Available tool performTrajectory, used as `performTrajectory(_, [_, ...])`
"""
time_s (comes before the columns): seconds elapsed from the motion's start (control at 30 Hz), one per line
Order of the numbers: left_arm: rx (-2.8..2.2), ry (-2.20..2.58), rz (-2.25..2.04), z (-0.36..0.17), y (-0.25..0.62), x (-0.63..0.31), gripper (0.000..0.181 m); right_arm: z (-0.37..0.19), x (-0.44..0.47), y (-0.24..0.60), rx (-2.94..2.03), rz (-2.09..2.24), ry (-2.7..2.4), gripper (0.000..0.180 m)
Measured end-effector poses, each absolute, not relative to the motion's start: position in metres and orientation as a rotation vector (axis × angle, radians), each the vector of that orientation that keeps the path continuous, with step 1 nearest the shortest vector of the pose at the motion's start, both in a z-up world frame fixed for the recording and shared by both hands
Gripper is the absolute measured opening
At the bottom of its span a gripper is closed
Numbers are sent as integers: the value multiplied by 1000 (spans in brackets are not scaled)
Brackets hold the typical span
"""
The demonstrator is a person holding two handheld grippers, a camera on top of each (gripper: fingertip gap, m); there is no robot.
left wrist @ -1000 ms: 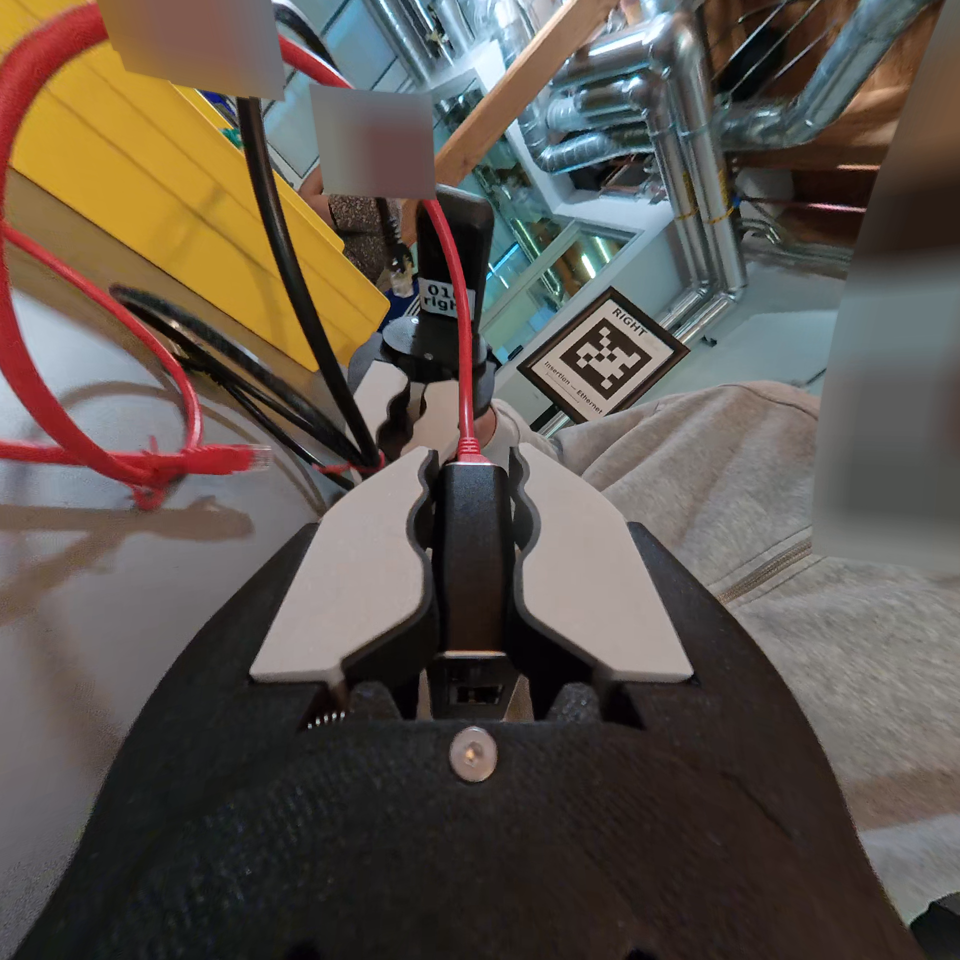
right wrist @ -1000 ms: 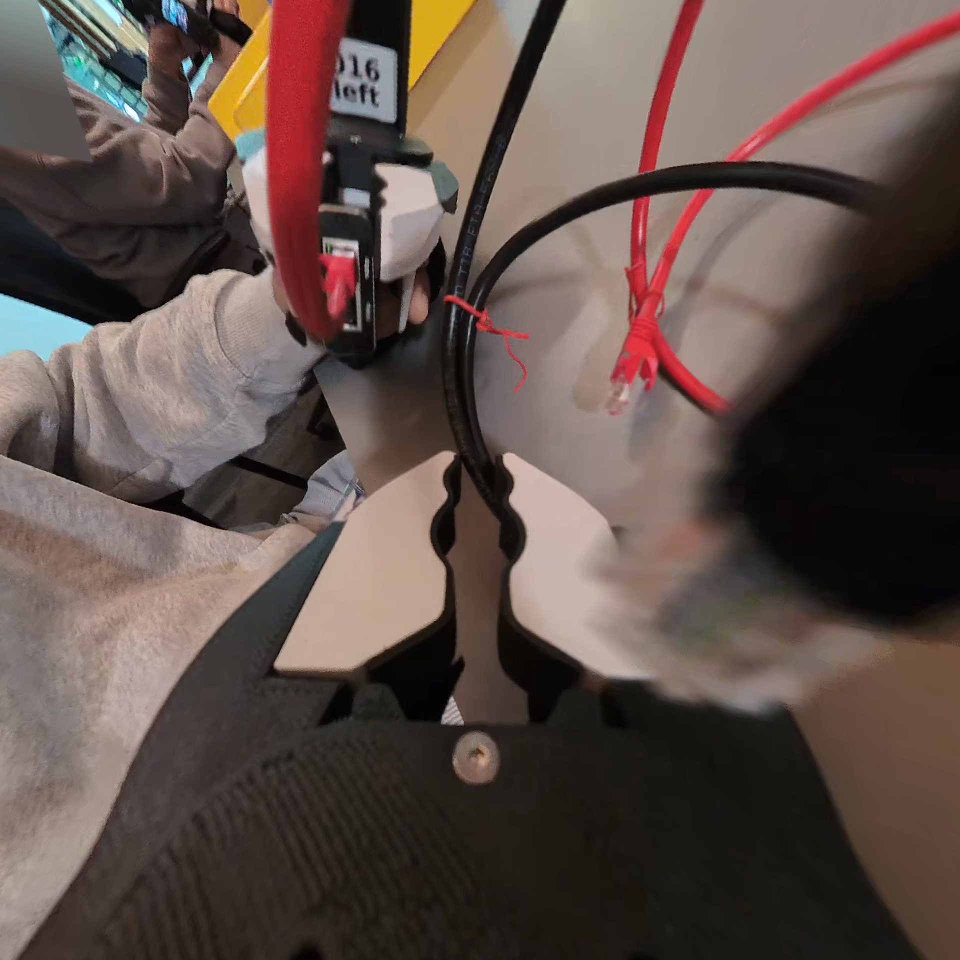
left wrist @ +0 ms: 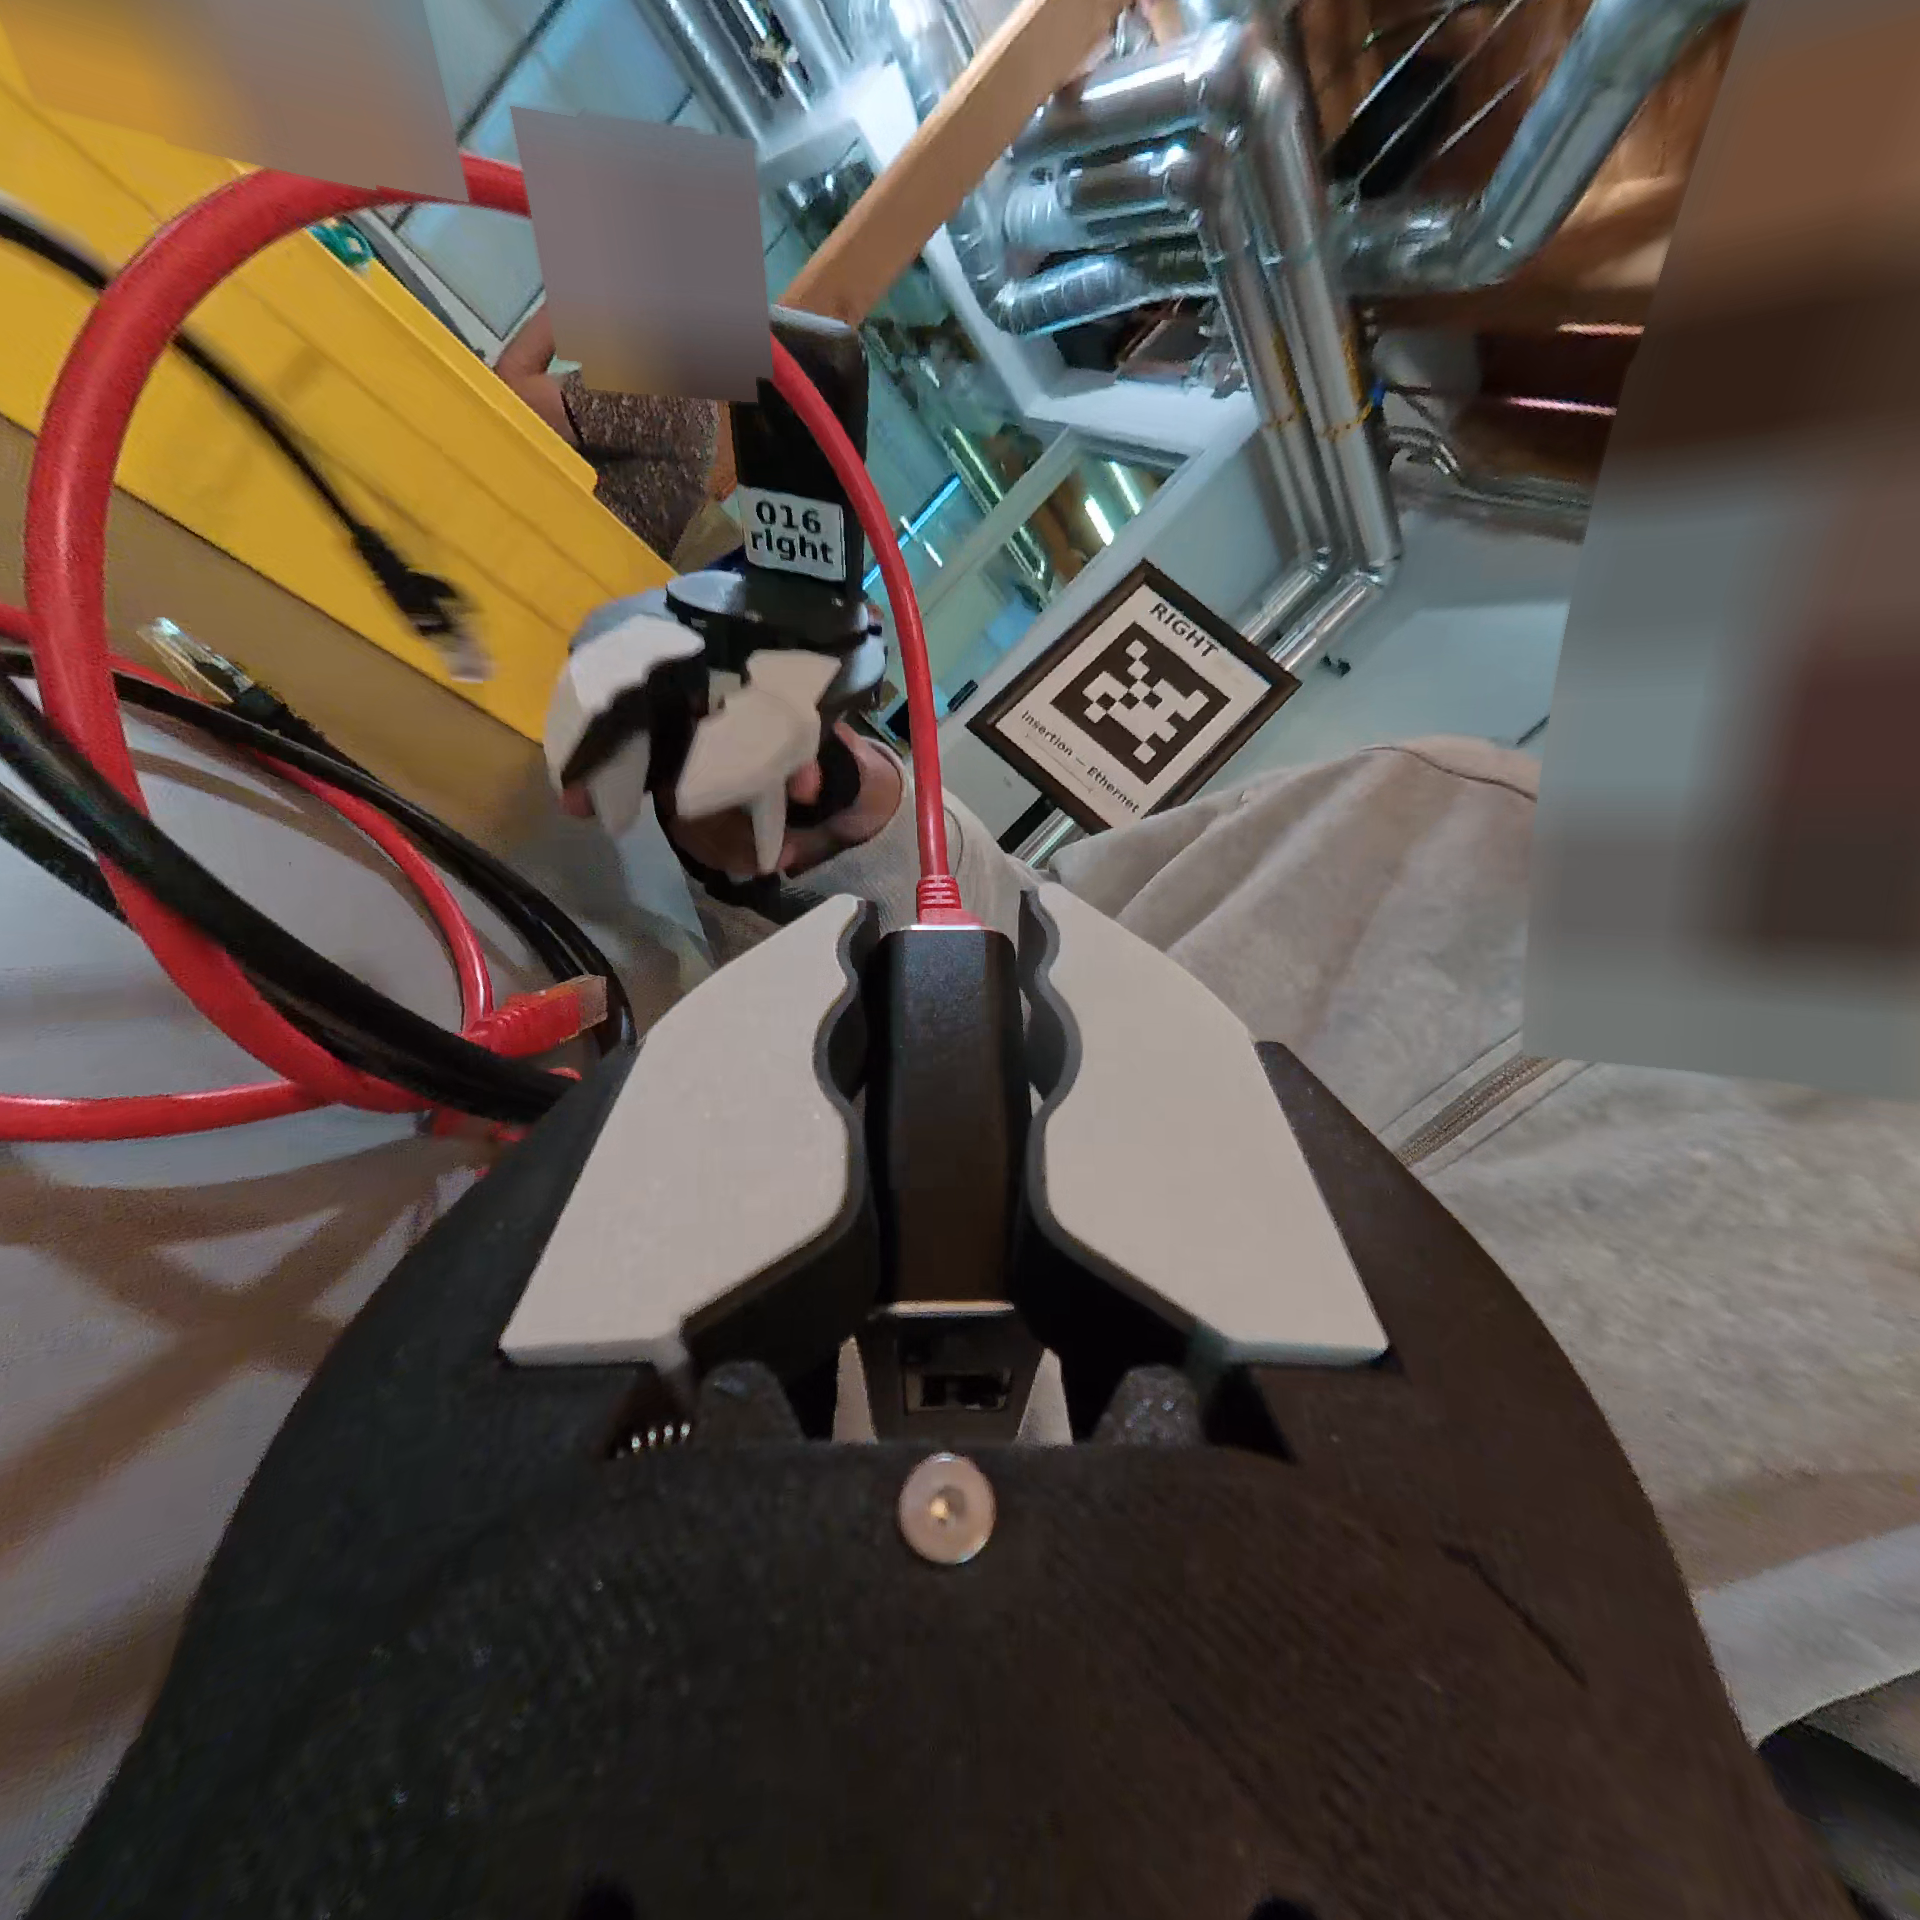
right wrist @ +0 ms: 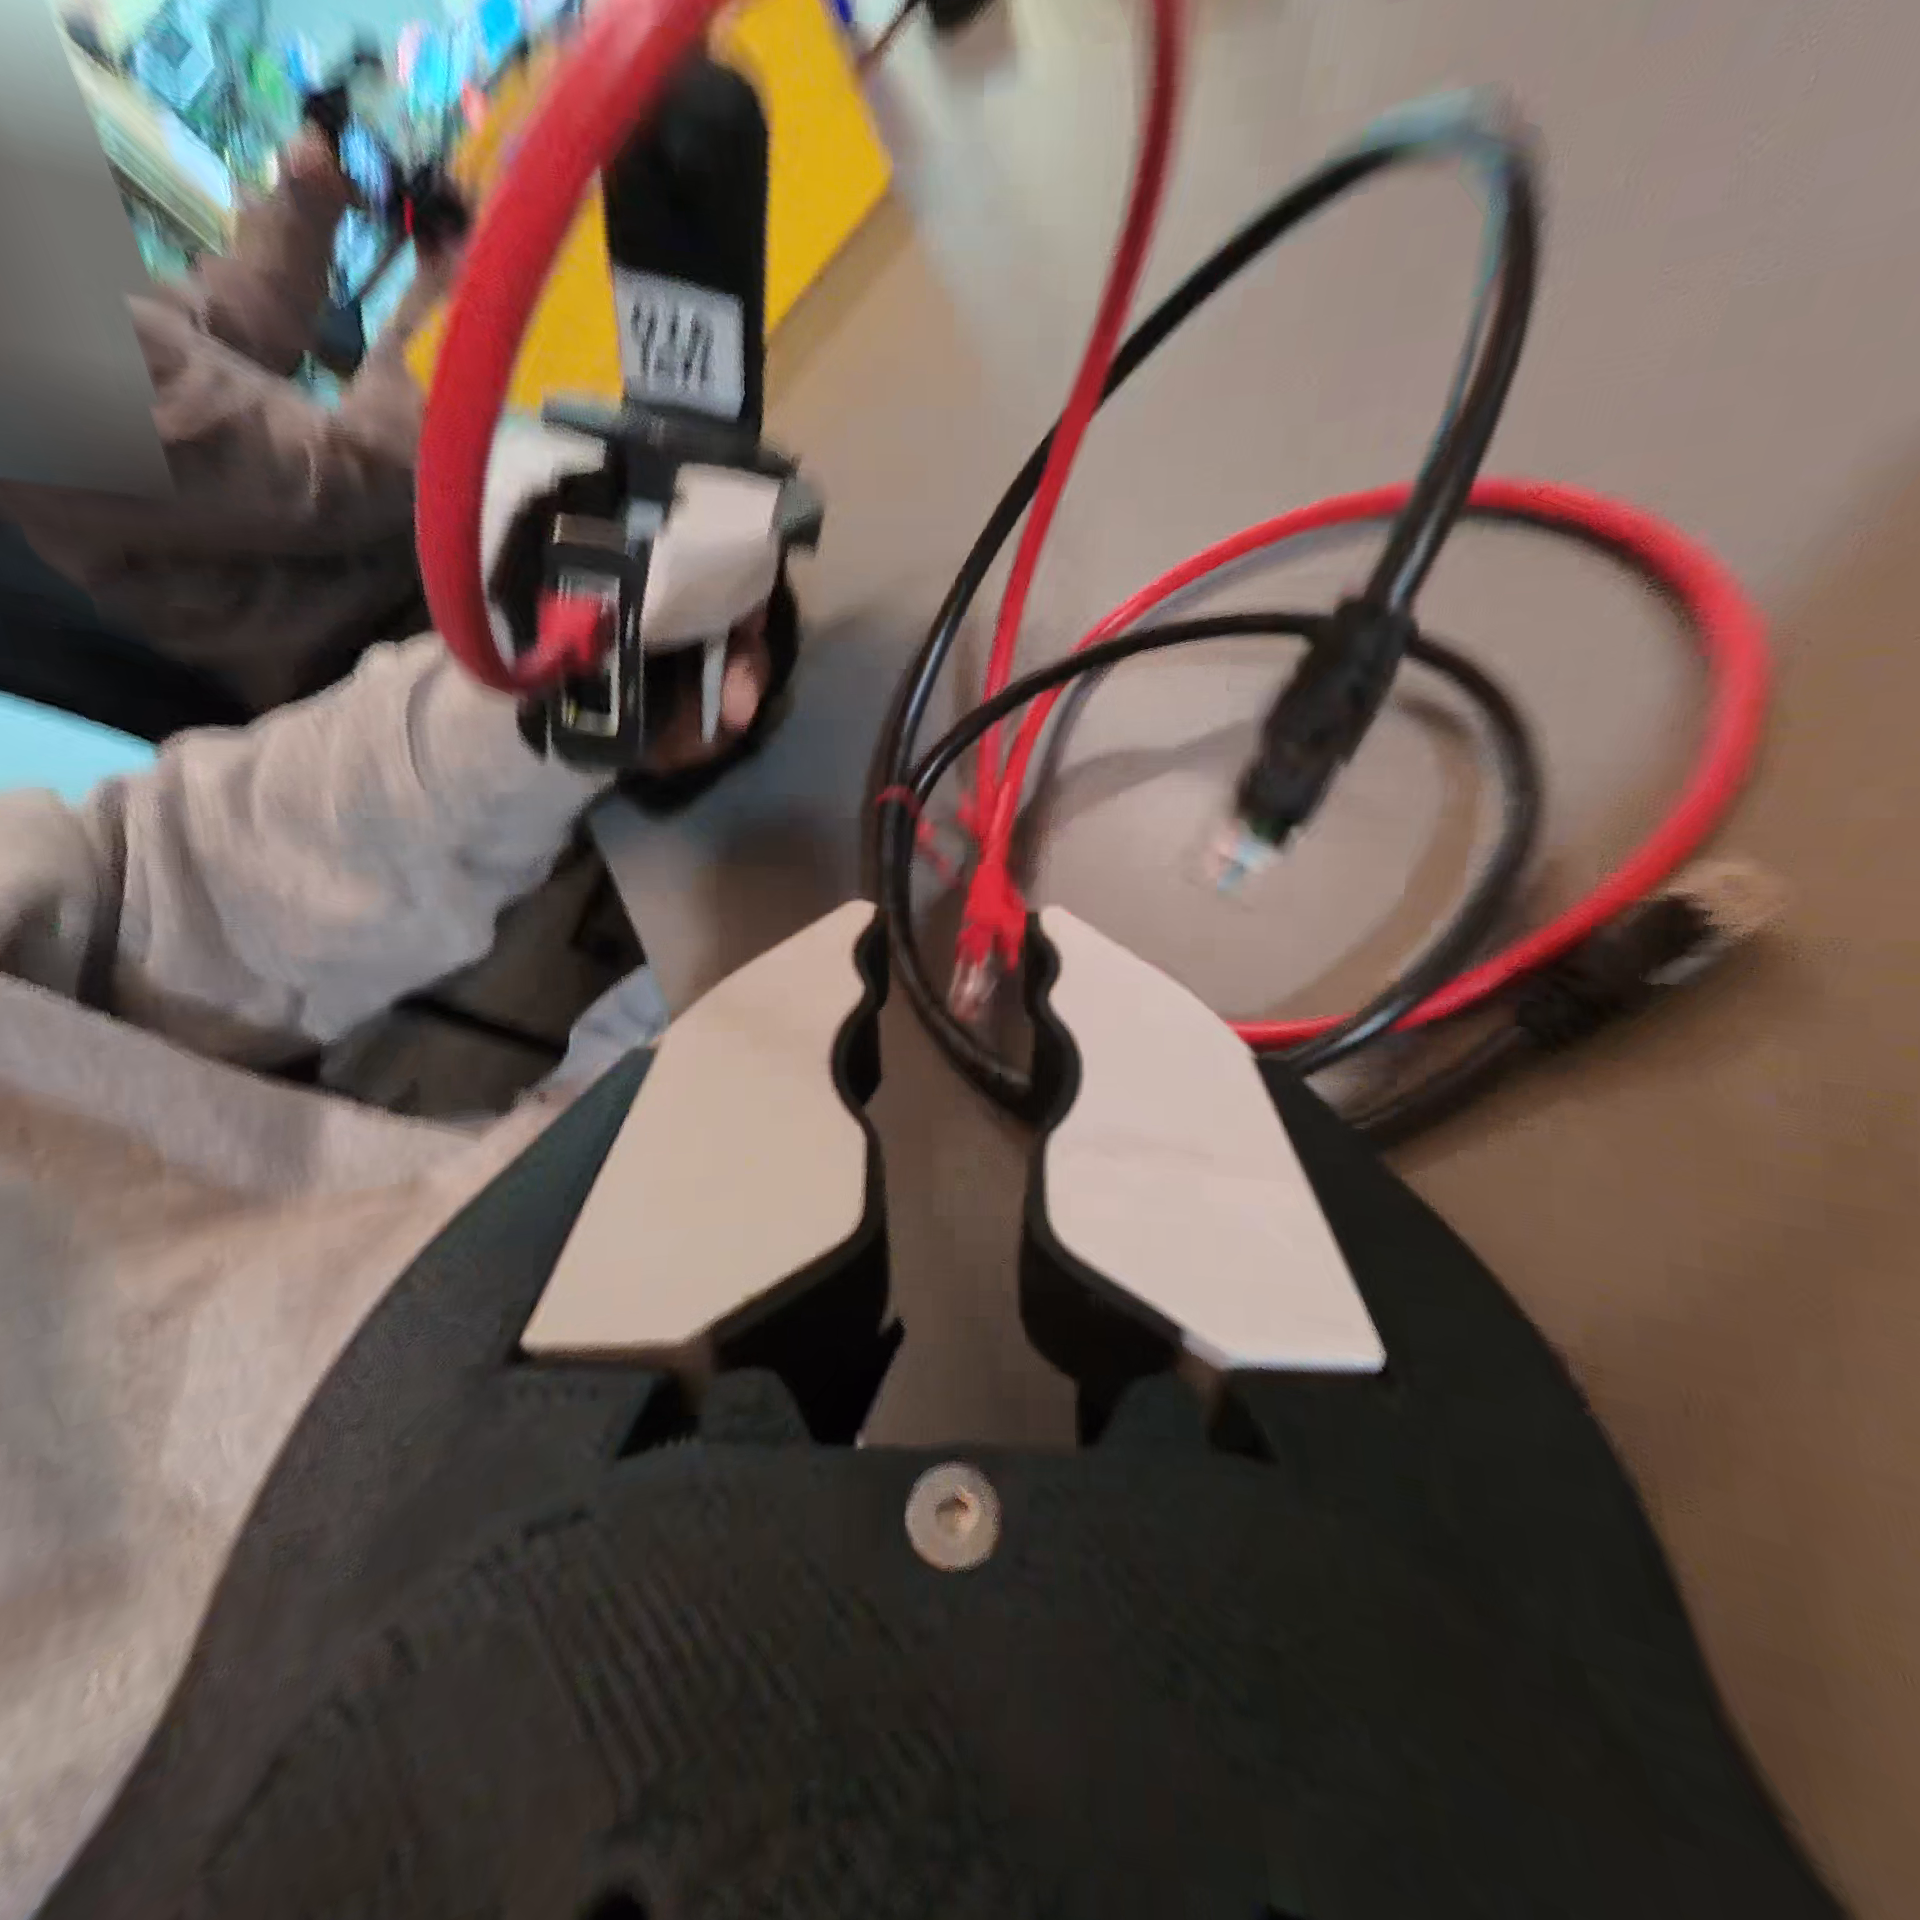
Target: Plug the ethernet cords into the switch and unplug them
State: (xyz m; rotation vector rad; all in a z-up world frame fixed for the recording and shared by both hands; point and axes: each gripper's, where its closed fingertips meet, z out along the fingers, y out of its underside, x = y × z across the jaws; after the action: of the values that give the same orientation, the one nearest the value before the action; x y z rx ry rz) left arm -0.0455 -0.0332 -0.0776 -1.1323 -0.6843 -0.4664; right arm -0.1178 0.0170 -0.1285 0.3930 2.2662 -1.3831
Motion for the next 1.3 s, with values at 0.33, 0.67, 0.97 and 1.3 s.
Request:
performTrajectory(0.33, [-1125,-647,-496,-74,-31,-40,27,-125,-161,25,609,-1582,2387,38])
performTrajectory(0.67, [-1099,-648,-505,-72,-34,-41,27,-140,-168,25,542,-1542,2634,45])
performTrajectory(0.97, [-1080,-637,-539,-71,-35,-39,27,-143,-162,24,413,-1506,2801,35])
performTrajectory(1.3, [-1132,-598,-601,-73,-23,-30,27,-164,-187,28,534,-1384,2863,38])
